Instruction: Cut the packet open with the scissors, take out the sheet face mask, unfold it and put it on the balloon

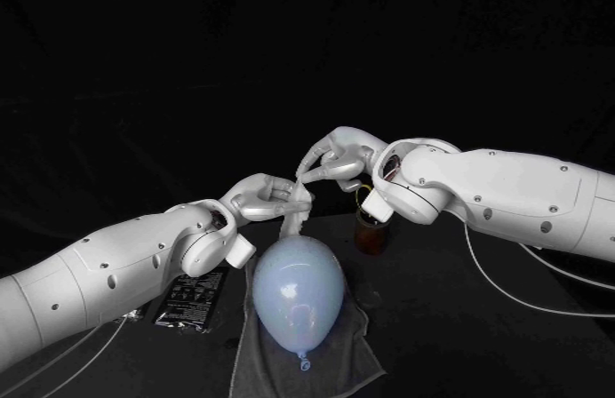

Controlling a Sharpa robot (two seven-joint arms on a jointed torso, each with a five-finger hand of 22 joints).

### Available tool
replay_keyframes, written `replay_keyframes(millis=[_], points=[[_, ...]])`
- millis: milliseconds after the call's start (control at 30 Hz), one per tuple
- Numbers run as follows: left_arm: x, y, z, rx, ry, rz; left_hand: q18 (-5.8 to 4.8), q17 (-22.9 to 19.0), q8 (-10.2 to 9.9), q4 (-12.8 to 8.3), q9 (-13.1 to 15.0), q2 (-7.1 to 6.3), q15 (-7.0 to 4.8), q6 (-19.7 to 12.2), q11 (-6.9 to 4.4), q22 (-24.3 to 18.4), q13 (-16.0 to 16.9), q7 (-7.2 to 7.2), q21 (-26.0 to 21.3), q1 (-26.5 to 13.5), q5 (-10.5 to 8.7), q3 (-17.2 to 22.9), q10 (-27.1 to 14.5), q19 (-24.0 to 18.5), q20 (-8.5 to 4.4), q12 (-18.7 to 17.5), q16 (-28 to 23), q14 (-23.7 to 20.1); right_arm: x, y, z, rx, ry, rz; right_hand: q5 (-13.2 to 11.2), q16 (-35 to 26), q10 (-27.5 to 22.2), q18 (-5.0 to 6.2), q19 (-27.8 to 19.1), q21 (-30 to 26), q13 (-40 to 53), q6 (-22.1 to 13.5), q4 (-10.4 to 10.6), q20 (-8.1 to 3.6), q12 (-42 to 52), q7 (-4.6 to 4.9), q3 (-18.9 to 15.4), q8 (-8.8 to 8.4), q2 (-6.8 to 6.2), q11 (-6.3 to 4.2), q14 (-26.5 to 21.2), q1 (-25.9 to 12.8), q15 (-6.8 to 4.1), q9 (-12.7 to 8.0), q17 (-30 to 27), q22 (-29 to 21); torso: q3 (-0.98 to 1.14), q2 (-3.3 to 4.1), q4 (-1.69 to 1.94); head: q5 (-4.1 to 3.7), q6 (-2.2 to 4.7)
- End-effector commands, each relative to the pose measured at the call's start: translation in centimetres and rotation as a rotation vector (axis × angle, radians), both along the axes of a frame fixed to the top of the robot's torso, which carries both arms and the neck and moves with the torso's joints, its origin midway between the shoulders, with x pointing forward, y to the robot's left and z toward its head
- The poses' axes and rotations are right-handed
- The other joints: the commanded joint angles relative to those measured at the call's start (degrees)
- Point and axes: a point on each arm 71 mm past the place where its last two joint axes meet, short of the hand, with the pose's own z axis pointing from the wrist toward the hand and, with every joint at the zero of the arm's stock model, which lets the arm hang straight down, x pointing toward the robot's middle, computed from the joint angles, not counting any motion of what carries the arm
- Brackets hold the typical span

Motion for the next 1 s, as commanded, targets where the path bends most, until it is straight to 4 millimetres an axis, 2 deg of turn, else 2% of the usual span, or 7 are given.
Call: replay_keyframes(millis=[33, 267, 400, 567, 667, 900, 1000], points=[[-0.1, -0.1, 0.0, -0.010, 0.026, -0.021, 0.21, -0.43, -0.62, 0.26, -0.17, -0.58, 0.60, -0.81, 0.50, -0.41, -0.05, -0.20, -0.36, 0.17, -0.11, -0.02, -0.51, 0.49, -0.12, -0.85, -1.20, -0.65, 0.2, -0.4, 0.2, 0.001, -0.024, -0.006, 0.28, 0.24, 2.57, -0.11, 0.14, 0.07, 9.98, 0.35, -0.03, -0.04, 0.09, -0.02, 0.31, 0.81, 0.68, -0.05, 5.95, 0.06, -0.20, 2.17, 15.10, 9.96, -0.02, 0.01, -0.01, 0.07, -0.10], [-0.5, -0.1, -0.1, -0.030, 0.065, -0.069, 2.35, -1.18, -1.03, 0.48, -0.18, -1.75, 0.99, -1.19, 0.93, -0.96, 0.00, -0.59, 0.36, -0.26, -0.10, -2.04, -0.80, 5.08, -0.26, -2.44, -3.04, -0.39, 0.7, -1.3, 0.2, -0.003, -0.027, -0.039, 0.28, 0.24, 2.50, -0.12, 0.16, 0.13, 9.90, 0.32, -0.08, -0.04, -0.01, 0.00, 0.35, 0.83, 0.67, -0.03, 5.95, 0.06, -0.19, 2.18, 15.10, 9.98, -0.02, 0.01, 0.00, 0.06, -0.17], [-0.6, -0.2, -0.1, -0.055, 0.090, -0.084, 2.49, -1.39, -0.16, 1.04, 0.26, -1.30, 0.63, 0.71, 0.33, -1.59, 0.04, 1.03, 0.00, -0.56, -0.09, -2.90, -0.32, 6.33, -0.31, -2.86, -3.59, 0.33, 0.9, -1.4, 0.2, -0.004, -0.026, -0.048, 0.28, 0.24, 2.50, -0.12, 0.16, 0.13, 9.90, 0.32, -0.08, -0.04, -0.01, 0.00, 0.35, 0.83, 0.67, -0.03, 5.95, 0.06, -0.19, 2.18, 15.10, 9.98, -0.01, 0.04, -0.01, 0.05, -0.23], [-0.7, -0.5, 0.0, -0.101, 0.119, -0.090, 2.38, -1.66, 1.26, 3.67, 0.86, 2.42, 0.26, 4.11, -0.36, -2.57, 0.15, 0.87, -1.01, -1.59, -0.08, -2.17, 1.32, 6.64, -0.25, -2.82, -4.35, 0.99, 1.0, -1.2, 0.2, -0.006, -0.022, -0.048, 0.28, 0.24, 2.47, -0.12, 0.16, 0.13, 9.86, 0.29, -0.12, -0.03, -0.06, 0.00, 0.37, 0.86, 0.66, -0.02, 5.95, 0.05, -0.18, 2.19, 15.10, 9.98, -0.01, 0.00, -0.01, 0.04, -0.33], [-0.6, -0.7, 0.1, -0.122, 0.128, -0.079, 2.34, -1.80, 1.62, 5.46, 1.02, 5.96, -0.02, 5.35, -0.73, -3.11, 0.08, 0.65, -1.61, -1.47, -0.08, -0.17, 2.39, 6.60, -0.21, -2.86, -4.75, 1.39, 1.0, -1.1, 0.2, -0.007, -0.019, -0.046, 0.28, 0.24, 2.47, -0.12, 0.16, 0.13, 9.86, 0.29, -0.12, -0.03, -0.06, 0.00, 0.37, 0.86, 0.66, -0.02, 5.95, 0.05, -0.18, 2.19, 15.10, 9.98, -0.01, 0.00, 0.00, 0.00, -0.35], [-0.3, -0.7, 0.2, -0.153, 0.132, -0.032, 2.16, -2.11, 0.28, 7.01, 0.57, 6.56, -0.01, 3.62, -0.67, -4.13, 0.03, 0.73, -2.75, -1.15, -0.07, 1.73, 3.41, 6.43, -0.12, -3.54, -5.66, 2.01, 0.9, -0.7, 0.1, -0.007, -0.009, -0.036, 0.28, 0.24, 2.42, -0.11, 0.13, 0.04, 9.79, 0.26, -0.14, -0.02, -0.14, 0.02, 0.39, 0.90, 0.64, -0.01, 5.95, 0.00, -0.17, 2.21, 15.10, 9.96, 0.01, 0.01, -0.01, -0.09, -0.34], [-0.2, -0.8, 0.2, -0.168, 0.136, -0.023, 2.08, -2.22, -0.13, 8.17, 0.44, 7.80, -0.02, 3.07, -0.71, -4.47, 0.05, 0.77, -3.14, -1.36, -0.07, 2.81, 4.02, 6.33, -0.10, -3.65, -5.98, 2.22, 1.0, -0.6, 0.1, -0.006, -0.007, -0.037, 0.28, 0.24, 2.27, -0.10, 0.11, -0.01, 9.58, 0.25, -0.14, -0.02, -0.38, 0.03, 0.40, 0.91, 0.65, 0.00, 5.95, -0.02, -0.16, 2.22, 15.10, 9.95, 0.00, 0.04, -0.02, -0.11, -0.36]])
